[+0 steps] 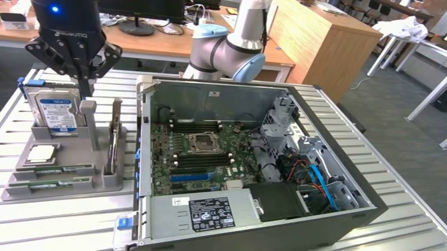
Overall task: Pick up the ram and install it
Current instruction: 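Reach for the ram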
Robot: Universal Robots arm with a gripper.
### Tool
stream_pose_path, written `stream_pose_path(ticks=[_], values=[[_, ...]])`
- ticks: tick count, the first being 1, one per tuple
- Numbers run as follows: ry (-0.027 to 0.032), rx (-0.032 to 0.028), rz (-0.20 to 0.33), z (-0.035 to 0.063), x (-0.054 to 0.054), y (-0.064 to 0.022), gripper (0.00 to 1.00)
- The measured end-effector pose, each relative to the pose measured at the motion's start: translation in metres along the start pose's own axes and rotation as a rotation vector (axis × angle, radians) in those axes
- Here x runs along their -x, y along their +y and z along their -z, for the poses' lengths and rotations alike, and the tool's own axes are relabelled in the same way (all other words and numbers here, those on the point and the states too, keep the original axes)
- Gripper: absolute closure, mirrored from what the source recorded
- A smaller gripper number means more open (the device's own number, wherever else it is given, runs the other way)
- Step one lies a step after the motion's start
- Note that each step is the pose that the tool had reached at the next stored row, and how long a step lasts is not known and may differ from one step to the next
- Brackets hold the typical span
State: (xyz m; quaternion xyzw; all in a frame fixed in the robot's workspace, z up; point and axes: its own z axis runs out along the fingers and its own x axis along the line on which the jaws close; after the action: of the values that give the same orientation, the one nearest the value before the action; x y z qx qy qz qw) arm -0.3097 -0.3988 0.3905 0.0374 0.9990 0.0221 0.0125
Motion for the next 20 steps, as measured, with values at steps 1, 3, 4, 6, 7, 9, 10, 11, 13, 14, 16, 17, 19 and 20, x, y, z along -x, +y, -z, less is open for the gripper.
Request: stream_pose_path(ticks=[1,3,4,6,7,9,10,11,13,14,16,17,19,20], values=[[0.0000,0.0000,0.000,0.0000,-0.002,-0.0002,0.90],[0.0000,-0.0001,0.000,0.0000,-0.006,-0.0005,0.90],[-0.0001,-0.0001,0.000,-0.0001,-0.009,-0.0007,0.90],[0.0000,-0.0002,0.000,-0.0001,-0.013,-0.0010,0.90],[0.0000,-0.0003,0.000,-0.0002,-0.016,-0.0012,0.90],[0.0000,-0.0004,0.000,-0.0002,-0.020,-0.0015,0.90],[0.0000,-0.0005,0.000,-0.0003,-0.022,-0.0017,0.90],[0.0000,-0.0005,0.000,-0.0003,-0.025,-0.0018,0.90],[-0.0001,-0.0005,0.000,-0.0005,-0.030,-0.0023,0.90],[-0.0001,-0.0006,0.000,-0.0005,-0.032,-0.0025,0.90],[-0.0001,-0.0006,0.000,-0.0006,-0.037,-0.0028,0.90],[0.0000,-0.0006,0.000,-0.0006,-0.039,-0.0030,0.90],[0.0000,-0.0006,0.000,-0.0006,-0.043,-0.0033,0.90],[0.0000,-0.0007,0.000,-0.0007,-0.046,-0.0035,0.90]])
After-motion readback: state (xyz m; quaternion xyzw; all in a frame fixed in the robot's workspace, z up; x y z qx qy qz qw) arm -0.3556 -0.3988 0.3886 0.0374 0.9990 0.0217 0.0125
